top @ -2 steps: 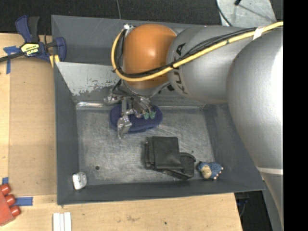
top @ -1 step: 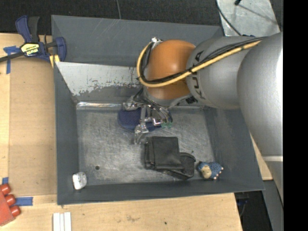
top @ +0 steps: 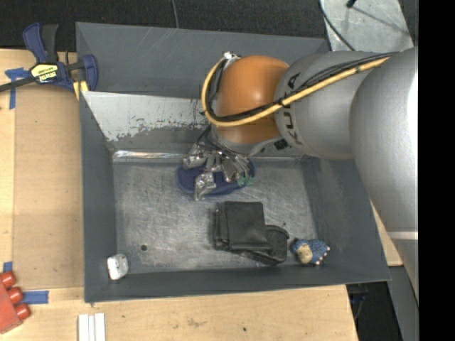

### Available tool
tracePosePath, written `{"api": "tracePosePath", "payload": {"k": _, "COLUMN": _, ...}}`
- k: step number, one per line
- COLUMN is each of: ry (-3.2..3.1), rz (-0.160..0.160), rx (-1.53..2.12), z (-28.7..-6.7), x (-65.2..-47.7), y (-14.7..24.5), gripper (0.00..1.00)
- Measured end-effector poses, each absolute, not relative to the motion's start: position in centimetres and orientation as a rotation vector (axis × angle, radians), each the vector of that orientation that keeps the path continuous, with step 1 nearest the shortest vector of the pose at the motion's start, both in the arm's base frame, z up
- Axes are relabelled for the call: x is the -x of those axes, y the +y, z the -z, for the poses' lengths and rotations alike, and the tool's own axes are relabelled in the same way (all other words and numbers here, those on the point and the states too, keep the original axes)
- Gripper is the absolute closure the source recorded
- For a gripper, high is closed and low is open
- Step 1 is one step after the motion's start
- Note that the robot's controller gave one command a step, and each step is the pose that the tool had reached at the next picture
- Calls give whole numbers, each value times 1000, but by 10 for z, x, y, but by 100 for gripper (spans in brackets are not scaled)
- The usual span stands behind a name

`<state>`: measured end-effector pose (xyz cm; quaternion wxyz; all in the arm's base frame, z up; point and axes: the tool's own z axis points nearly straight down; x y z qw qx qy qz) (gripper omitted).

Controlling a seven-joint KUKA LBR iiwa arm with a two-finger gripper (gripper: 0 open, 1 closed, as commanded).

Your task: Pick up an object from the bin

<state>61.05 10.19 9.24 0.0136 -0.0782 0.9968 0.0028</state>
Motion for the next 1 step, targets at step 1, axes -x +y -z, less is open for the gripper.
{"api": "tracePosePath", "payload": {"k": 1, "ry": 3046, "rz": 2, "rx": 719, "z": -281, "x": -588, "y": 89, "gripper": 100}}
